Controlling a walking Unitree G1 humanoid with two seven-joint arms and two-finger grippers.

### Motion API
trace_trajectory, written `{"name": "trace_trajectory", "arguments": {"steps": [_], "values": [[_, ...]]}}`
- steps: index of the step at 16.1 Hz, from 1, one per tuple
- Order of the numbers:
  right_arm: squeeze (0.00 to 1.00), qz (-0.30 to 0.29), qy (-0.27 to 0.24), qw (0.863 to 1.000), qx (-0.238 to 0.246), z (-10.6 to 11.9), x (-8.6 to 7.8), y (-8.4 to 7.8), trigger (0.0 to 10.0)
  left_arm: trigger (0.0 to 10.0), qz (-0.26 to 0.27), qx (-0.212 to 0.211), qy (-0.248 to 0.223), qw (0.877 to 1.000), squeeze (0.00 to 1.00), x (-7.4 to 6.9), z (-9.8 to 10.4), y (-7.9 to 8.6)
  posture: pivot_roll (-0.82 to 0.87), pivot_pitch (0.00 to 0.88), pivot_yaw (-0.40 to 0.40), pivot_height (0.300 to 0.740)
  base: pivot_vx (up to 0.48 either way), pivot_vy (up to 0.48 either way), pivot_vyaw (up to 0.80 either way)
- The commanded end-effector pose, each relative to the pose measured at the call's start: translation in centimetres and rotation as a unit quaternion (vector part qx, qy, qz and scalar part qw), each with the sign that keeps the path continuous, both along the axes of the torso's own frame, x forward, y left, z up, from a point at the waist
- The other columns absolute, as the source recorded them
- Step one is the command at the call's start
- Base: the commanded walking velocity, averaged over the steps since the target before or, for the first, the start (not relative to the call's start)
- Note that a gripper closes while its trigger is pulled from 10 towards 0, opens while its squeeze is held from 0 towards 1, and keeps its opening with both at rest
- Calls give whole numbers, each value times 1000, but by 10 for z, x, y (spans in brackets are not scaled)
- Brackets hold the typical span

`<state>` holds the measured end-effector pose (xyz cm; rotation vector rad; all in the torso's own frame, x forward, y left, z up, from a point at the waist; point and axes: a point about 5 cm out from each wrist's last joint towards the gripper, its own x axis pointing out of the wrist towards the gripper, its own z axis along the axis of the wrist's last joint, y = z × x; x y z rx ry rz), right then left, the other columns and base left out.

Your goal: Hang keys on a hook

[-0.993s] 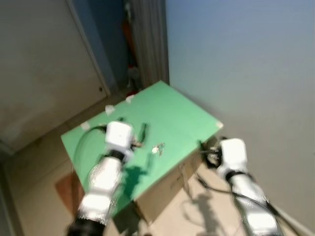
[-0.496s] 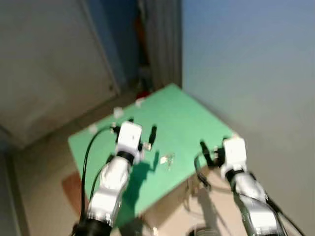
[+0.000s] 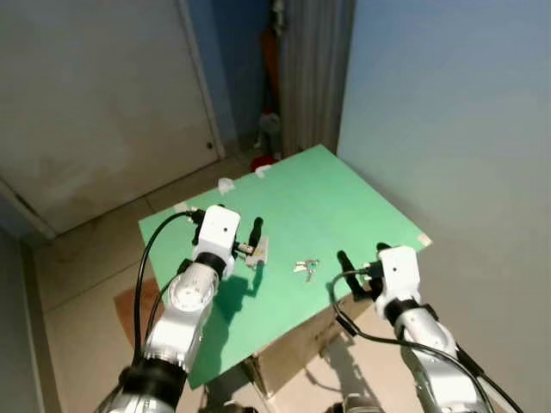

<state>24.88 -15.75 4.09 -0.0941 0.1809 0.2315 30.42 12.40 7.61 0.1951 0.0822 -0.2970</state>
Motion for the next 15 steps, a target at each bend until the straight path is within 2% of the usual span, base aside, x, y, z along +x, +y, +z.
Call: {"name": "trace_trajectory", "arguments": {"steps": [1,2,3,4,5,6,8,9,10,11,14,15], "values": [[0,4,0,1000,5,3,-2,1,10000,10000,-8,16,2,1000,0,6,0,2,-246,74,109,740,0,0,0],[0,11,2,1000,2,3,-8,0,10000,10000,-12,42,13,999,0,17,-1,4,-261,94,107,740,0,0,0],[0,10,4,1000,0,4,-12,-2,10000,10000,-11,43,21,999,0,21,-3,5,-281,120,99,740,0,0,0],[0,10,11,1000,-6,3,-23,-8,10000,10000,-13,56,36,998,0,27,-7,4,-295,137,96,740,0,0,0],[0,7,19,1000,-14,5,-37,-15,10000,10000,-7,66,50,997,0,29,-11,5,-342,190,91,740,0,0,0],[0,-2,29,999,-22,7,-54,-24,10000,10000,1,71,70,995,0,29,-18,9,-368,225,83,740,0,0,0],[0,-7,39,999,-26,11,-74,-33,10000,10000,8,71,96,993,0,26,-28,12,-411,278,67,740,0,0,0],[0,-3,44,999,-24,15,-81,-35,10000,10000,11,76,108,991,0,24,-34,13,-424,288,63,740,0,0,0],[0,23,52,998,-8,27,-98,-37,10000,10000,25,83,128,988,0,20,-43,16,-472,330,49,740,0,0,0],[0,23,52,998,-8,27,-98,-37,10000,10000,25,83,128,988,0,20,-43,16,-472,330,49,740,0,0,0],[0,91,105,990,3,50,-130,-46,10000,10000,43,99,148,983,0,13,-55,18,-525,375,21,740,0,0,0],[0,92,108,990,3,51,-131,-46,10000,10000,44,103,148,983,0,13,-56,18,-525,375,21,740,0,0,0]]}}
